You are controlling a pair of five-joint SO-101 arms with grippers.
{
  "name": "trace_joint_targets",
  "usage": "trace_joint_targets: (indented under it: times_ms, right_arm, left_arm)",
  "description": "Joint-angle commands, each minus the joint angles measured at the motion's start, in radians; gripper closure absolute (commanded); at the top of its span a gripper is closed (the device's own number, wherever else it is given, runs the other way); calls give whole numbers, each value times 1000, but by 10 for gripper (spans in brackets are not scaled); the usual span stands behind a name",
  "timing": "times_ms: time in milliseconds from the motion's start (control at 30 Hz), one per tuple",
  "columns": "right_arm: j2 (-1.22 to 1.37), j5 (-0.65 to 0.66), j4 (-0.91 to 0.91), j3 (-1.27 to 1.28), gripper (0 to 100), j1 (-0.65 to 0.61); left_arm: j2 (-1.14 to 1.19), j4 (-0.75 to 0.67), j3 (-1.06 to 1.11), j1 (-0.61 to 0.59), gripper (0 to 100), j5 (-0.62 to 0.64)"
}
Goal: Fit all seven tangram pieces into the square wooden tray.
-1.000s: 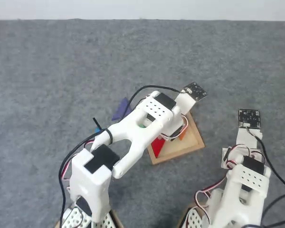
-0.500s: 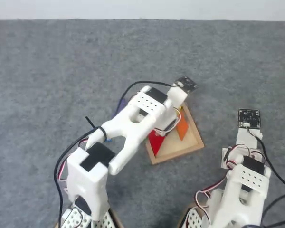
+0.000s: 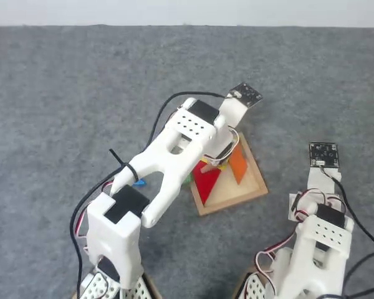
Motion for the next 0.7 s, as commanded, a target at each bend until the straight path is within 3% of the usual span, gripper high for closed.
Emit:
trace_joint_targets:
  times_ms: [0, 233, 467, 667]
  right_arm:
    - [-28, -11, -10, -34, 990, -12]
    - [-28, -15, -16, -40, 991, 18]
    - [-28, -20, -44, -41, 991, 97]
    - [-28, -20, -44, -41, 991, 93]
  left_arm:
    - [-55, 6, -51, -17, 878, -15]
    - [-2, -9, -53, -57, 878, -41]
    - [-133, 46, -13, -8, 878, -49]
    - [-153, -40, 114, 37, 878, -51]
